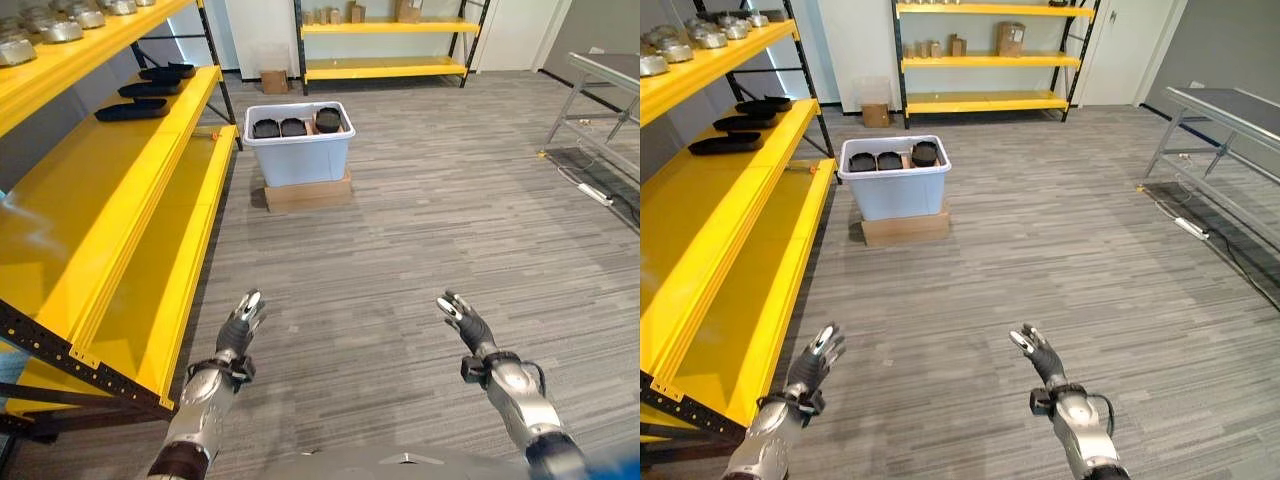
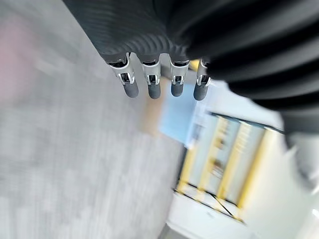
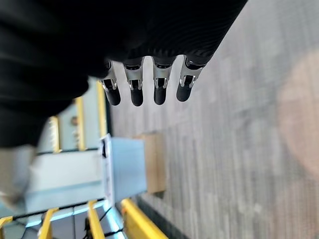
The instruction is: Move parts from the plastic box to the shelf.
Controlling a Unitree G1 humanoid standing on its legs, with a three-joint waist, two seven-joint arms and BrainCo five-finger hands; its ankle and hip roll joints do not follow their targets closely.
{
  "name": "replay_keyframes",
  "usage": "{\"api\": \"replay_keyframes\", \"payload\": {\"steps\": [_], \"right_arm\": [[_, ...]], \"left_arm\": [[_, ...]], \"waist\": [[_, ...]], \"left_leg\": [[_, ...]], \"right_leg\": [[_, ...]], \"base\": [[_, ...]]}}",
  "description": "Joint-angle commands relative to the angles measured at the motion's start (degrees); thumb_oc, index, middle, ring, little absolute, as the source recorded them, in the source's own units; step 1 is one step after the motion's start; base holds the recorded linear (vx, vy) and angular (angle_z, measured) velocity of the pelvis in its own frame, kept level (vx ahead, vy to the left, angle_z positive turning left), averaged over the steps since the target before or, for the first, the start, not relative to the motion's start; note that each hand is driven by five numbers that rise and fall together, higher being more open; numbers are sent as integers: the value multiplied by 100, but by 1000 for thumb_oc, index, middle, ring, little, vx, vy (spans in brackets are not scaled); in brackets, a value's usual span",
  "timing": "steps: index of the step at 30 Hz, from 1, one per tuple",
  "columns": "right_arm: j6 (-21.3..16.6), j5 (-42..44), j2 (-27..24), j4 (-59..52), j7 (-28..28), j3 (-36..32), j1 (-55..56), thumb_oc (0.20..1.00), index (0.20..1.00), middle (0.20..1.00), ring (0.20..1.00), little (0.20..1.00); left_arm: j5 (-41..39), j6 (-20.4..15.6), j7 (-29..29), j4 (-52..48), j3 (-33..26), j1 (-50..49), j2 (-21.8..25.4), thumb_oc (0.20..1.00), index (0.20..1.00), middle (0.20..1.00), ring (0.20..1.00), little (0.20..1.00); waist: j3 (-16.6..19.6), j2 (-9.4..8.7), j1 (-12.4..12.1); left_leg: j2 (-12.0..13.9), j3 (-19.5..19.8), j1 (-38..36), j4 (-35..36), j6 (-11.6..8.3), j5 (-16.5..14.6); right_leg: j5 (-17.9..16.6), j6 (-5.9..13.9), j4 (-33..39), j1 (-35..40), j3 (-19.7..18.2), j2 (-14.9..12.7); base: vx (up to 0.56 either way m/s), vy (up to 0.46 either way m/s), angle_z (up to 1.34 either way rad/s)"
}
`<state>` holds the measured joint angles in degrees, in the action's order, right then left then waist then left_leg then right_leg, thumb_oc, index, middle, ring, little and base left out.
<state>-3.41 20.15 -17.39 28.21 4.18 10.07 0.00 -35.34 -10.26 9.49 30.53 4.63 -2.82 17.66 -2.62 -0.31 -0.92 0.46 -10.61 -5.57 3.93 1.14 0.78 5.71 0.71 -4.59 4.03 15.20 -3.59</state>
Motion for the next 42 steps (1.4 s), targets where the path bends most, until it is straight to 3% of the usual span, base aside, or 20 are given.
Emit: {"api": "replay_keyframes", "payload": {"steps": [1,4,10,22,26,42], "right_arm": [[-31,119,-220,59,-38,277,-235,1000,1000,1000,1000,1000],[-135,156,-201,65,-106,426,-283,1000,1000,1000,1000,1000],[-101,8,-209,-20,-122,252,-180,1000,1000,1000,1000,1000],[-90,-2,-185,-48,-309,308,-313,1000,1000,1000,1000,1000],[36,499,-144,-142,-239,235,-334,1000,1000,1000,1000,1000],[-12,466,-52,-404,-318,340,-462,1000,1000,1000,1000,1000]], "left_arm": [[177,241,-353,319,35,242,-64,1000,1000,1000,1000,1000],[94,-138,-154,681,24,330,-130,1000,1000,1000,1000,1000],[151,-206,-275,209,-54,189,-64,1000,1000,1000,1000,1000],[425,-72,-476,174,-38,149,-75,1000,1000,1000,1000,1000],[229,148,-357,108,6,167,-75,1000,1000,1000,1000,1000],[636,138,-131,-164,237,297,186,1000,1000,1000,1000,1000]], "waist": [[-292,-90,-43],[-264,-114,-20],[-326,-90,-54],[-365,-88,-161],[-401,-73,-171],[-544,-62,-233]], "left_leg": [[422,-288,-318,107,-417,-44],[434,-308,-314,107,-411,-38],[425,-298,-326,107,-407,-41],[355,-241,-330,107,-362,-56],[314,-220,-339,107,-328,-51],[69,-181,-382,101,-43,-140]], "right_leg": [[-808,469,959,546,273,-315],[-808,460,959,529,285,-322],[-810,464,959,556,306,-324],[-799,458,959,613,388,-350],[-829,470,959,640,385,-366],[-609,497,432,570,284,-468]], "base": [[0,0,0],[6,-10,4],[-13,5,4],[2,32,0],[3,87,1],[23,91,1]]}}
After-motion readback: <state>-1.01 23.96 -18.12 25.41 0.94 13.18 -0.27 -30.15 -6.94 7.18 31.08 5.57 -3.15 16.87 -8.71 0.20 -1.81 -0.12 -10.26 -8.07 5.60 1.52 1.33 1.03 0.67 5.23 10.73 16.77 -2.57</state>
